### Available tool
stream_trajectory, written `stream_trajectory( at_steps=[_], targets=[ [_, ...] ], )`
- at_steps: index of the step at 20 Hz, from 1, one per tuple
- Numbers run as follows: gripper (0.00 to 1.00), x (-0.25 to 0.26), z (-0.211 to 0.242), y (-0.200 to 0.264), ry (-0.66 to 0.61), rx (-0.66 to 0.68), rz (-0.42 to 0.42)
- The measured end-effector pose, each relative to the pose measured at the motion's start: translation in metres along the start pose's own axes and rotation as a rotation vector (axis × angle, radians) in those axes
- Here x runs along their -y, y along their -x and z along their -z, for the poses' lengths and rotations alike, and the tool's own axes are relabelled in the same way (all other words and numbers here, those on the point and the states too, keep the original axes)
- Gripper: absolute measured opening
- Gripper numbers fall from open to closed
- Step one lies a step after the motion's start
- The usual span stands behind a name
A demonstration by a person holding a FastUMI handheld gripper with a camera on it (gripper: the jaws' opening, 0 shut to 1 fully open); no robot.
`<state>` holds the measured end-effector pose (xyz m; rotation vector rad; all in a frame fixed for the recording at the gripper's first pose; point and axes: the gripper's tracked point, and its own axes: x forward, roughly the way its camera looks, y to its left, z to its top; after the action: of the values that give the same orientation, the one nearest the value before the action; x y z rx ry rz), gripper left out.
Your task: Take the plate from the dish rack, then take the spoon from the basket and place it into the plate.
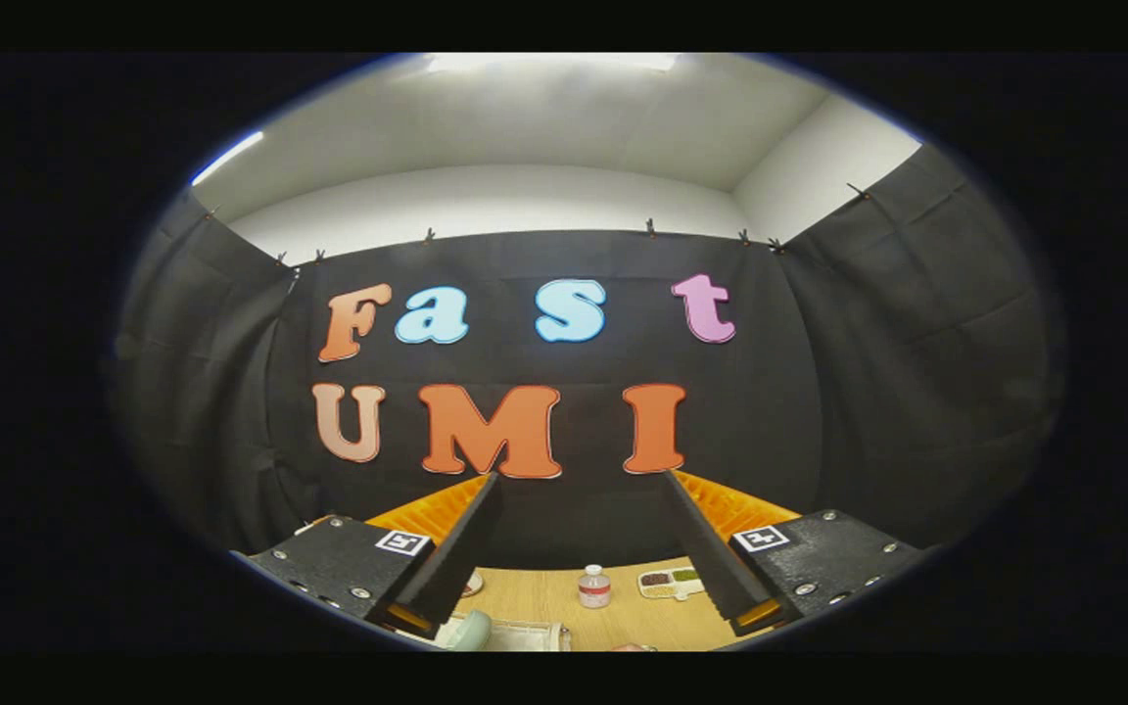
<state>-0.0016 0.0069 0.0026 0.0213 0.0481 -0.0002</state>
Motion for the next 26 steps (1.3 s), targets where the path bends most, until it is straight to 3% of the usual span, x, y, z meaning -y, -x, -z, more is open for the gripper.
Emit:
stream_trajectory(
  at_steps=[14,26],
  targets=[
    [0.97,-0.074,0.131,-0.013,-0.093,-0.501,-0.219],
    [0.94,-0.119,0.246,-0.019,-0.089,-0.918,-0.301]
  ],
)
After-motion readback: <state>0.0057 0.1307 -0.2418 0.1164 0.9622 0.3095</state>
